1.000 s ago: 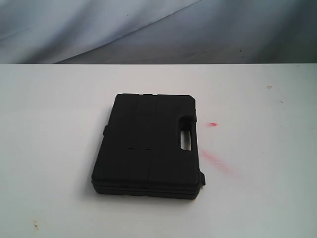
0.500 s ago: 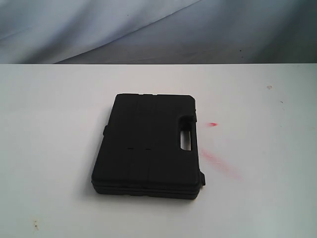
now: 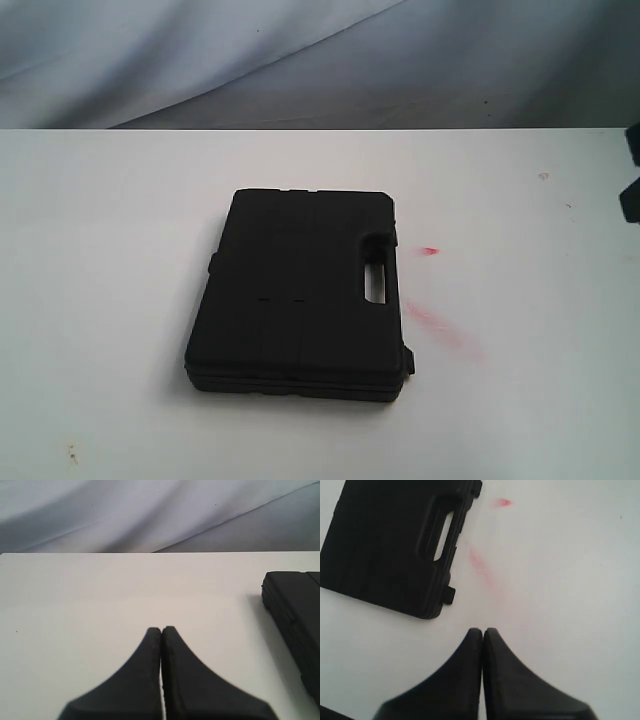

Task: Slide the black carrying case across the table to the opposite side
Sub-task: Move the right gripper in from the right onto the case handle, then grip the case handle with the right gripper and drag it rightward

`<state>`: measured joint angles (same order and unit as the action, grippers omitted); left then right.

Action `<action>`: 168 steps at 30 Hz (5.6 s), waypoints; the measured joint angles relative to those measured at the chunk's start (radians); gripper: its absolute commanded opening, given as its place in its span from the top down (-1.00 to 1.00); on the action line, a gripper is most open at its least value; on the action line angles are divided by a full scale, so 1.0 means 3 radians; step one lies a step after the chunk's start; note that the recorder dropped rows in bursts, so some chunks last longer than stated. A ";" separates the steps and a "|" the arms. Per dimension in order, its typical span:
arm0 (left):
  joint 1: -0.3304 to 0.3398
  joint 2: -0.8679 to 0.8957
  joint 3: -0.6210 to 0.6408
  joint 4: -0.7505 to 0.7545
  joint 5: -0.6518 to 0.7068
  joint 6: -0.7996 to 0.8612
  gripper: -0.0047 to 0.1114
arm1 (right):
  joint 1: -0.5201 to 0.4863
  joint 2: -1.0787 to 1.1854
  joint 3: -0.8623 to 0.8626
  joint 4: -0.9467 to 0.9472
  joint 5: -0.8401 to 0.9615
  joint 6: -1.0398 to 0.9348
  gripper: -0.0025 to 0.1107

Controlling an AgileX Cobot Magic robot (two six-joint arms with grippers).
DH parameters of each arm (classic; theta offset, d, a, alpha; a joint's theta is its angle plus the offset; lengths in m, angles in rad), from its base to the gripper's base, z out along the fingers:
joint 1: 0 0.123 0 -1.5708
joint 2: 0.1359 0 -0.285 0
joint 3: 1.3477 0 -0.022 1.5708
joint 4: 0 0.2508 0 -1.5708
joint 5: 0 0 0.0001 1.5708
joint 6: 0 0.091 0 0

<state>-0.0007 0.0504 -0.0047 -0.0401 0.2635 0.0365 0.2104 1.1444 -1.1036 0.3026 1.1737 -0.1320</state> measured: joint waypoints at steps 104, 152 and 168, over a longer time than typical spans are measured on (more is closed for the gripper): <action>0.0000 0.0000 0.0000 0.0000 0.0000 0.0000 0.92 | 0.1273 0.3433 -0.1463 -0.0707 -0.0881 0.1439 0.83; 0.0000 0.0000 0.0000 0.0000 0.0003 0.0005 0.92 | 0.0790 0.3256 -0.1198 -0.1181 -0.0688 0.1519 0.96; 0.0000 0.0000 0.0000 0.0000 0.0003 0.0005 0.92 | 0.0421 0.3208 -0.1089 -0.1248 -0.0651 0.1342 0.96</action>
<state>-0.0007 0.0504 -0.0047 -0.0401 0.2645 0.0381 0.3367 2.1068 -1.4302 -0.0719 0.9785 0.2706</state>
